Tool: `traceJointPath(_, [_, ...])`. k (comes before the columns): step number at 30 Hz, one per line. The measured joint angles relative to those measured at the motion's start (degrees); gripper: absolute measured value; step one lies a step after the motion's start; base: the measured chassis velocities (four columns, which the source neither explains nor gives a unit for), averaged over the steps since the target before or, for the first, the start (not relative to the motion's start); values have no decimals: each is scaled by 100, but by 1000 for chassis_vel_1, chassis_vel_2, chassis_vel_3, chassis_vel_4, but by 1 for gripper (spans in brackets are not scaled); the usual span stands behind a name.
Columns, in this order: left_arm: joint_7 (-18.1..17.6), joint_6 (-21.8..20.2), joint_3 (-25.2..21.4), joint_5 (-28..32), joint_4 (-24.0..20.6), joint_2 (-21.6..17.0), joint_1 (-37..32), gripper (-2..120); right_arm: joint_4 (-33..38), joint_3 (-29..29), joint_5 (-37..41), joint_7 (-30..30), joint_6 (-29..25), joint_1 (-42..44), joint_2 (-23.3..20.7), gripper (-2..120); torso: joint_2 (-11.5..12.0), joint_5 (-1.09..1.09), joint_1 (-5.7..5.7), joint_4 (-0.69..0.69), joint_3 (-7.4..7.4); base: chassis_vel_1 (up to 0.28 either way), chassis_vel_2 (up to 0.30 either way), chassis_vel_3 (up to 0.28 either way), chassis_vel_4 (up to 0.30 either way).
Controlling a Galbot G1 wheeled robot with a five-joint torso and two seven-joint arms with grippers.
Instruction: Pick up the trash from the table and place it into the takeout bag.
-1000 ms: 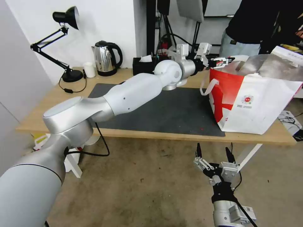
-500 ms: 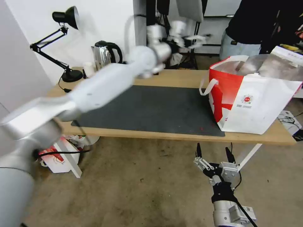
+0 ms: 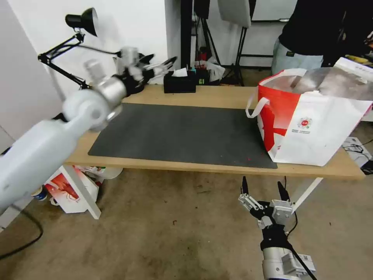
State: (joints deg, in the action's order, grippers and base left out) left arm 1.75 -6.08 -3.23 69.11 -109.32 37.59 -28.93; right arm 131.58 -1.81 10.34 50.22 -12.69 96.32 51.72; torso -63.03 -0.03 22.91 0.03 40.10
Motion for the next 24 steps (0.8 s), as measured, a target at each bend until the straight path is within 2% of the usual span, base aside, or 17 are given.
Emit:
traceJointPath(3, [-140, 251, -909, -456, -543, 11, -1353, 100, 0, 0, 0, 0, 0, 2, 0, 100, 0, 4, 0, -3, -1, 0, 0, 0, 0])
traceJointPath(4, [-140, 251, -909, -456, -543, 11, -1353, 100, 0, 0, 0, 0, 0, 2, 0, 100, 0, 4, 0, -3, -1, 0, 0, 0, 0])
traceJointPath(6, [-182, 311, -1449, -790, -859, 113, -2148, 100, 0, -1, 0, 1, 0, 2, 0, 100, 0, 2, 1, -5, 0, 0, 0, 0, 0])
traceJointPath(8, [-191, 328, -1629, -893, -966, 164, -2394, 100, 0, 1, 0, 0, 0, 2, 0, 100, -1, 5, 1, -4, 0, 0, 0, 0, 0])
traceJointPath(12, [-243, 510, -2448, -1753, -1542, 655, -3687, 100, 0, 0, 0, 0, 0, 2, -1, 100, -1, 4, 1, -3, -1, 0, 0, 0, 0])
traceJointPath(13, [-243, 510, -2448, -1753, -1542, 655, -3687, 100, 0, 0, 0, 0, 0, 2, -1, 100, -1, 4, 1, -3, -1, 0, 0, 0, 0])
traceJointPath(16, [-464, 915, -2734, -2618, -1867, 1233, -4520, 100, -1, 0, 0, 0, 0, 2, -2, 100, 0, 3, 0, -3, 0, 0, 0, 0, 0])
traceJointPath(18, [-500, 950, -2752, -2697, -1903, 1303, -4592, 100, 0, -1, 0, 1, 0, 0, 0, 100, 0, 6, 1, -3, 0, 0, 0, 0, 0])
traceJointPath(19, [-671, 1073, -2837, -3039, -2024, 1593, -4916, 100, 0, 0, 0, 0, 0, 2, -1, 100, 0, 3, 1, -4, 0, 0, 0, 0, 0])
traceJointPath(20, [-720, 1125, -2877, -3204, -2059, 1727, -5058, 100, 0, 0, 1, 0, 0, 2, 0, 100, 0, 4, 0, -3, 0, 0, 0, 0, 0])
traceJointPath(22, [-748, 1172, -2920, -3354, -2084, 1849, -5175, 100, -1, 0, 0, 0, 0, 1, -1, 100, 0, 4, 1, -3, 0, 0, 0, 0, 0])
traceJointPath(24, [-771, 1411, -3018, -3795, -2143, 2283, -5665, 100, -1, 0, 0, 0, 0, 0, -1, 100, 0, 2, 1, -1, 0, 0, 0, 0, 0])
